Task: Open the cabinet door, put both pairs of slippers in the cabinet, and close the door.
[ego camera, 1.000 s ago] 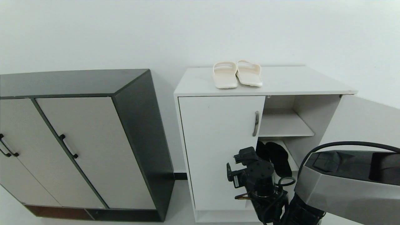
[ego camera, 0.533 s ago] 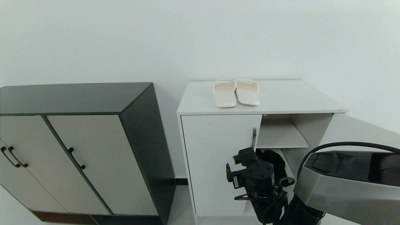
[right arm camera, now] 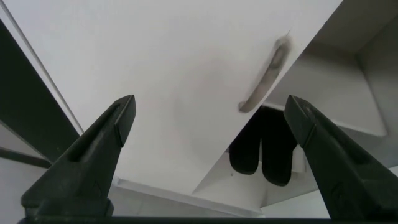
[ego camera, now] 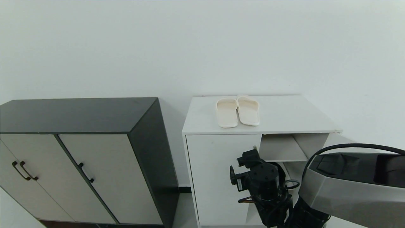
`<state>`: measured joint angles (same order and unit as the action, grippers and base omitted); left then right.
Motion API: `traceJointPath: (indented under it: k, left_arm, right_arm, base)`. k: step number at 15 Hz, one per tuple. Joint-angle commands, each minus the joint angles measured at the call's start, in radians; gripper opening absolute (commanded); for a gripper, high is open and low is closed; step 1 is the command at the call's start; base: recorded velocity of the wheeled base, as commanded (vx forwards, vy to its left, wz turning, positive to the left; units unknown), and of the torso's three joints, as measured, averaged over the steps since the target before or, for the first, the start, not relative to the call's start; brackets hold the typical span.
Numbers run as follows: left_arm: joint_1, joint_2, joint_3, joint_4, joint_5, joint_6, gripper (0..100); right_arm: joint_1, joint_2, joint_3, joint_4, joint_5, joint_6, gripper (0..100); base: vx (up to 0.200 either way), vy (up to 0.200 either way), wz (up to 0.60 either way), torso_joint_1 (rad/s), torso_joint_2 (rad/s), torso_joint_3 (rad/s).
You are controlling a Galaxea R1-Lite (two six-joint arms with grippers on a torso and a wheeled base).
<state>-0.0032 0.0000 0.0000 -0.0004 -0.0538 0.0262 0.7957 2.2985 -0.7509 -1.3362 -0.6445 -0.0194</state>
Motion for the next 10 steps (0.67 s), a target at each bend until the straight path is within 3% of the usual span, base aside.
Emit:
traceJointPath:
  k: [1, 6, 8, 10]
  left_arm:
    - [0.000, 0.002, 0.000, 0.000, 0.000, 0.000, 0]
    - [0.000, 0.002, 0.000, 0.000, 0.000, 0.001, 0]
    - [0.000, 0.002, 0.000, 0.000, 0.000, 0.001, 0]
    - [0.000, 0.002, 0.000, 0.000, 0.000, 0.001, 0]
  right_arm:
    - [0.000, -0.010, 0.001, 0.000, 0.002, -0.001, 100]
    - [0.007, -0.134, 0.073, 0.063, 0.071, -0.027, 100]
    - [0.010, -0.226, 0.036, 0.209, 0.071, -0.013, 100]
    - [0.037, -0.324, -0.041, 0.411, 0.069, 0.091, 100]
  base:
    - [0.000, 0.000, 0.00, 0.154, -0.33, -0.183]
    - [0.000, 0.000, 0.00, 0.032, -0.07, -0.040]
    - [0.000, 0.000, 0.00, 0.000, 0.00, 0.000]
    - [0.000, 0.000, 0.00, 0.000, 0.00, 0.000]
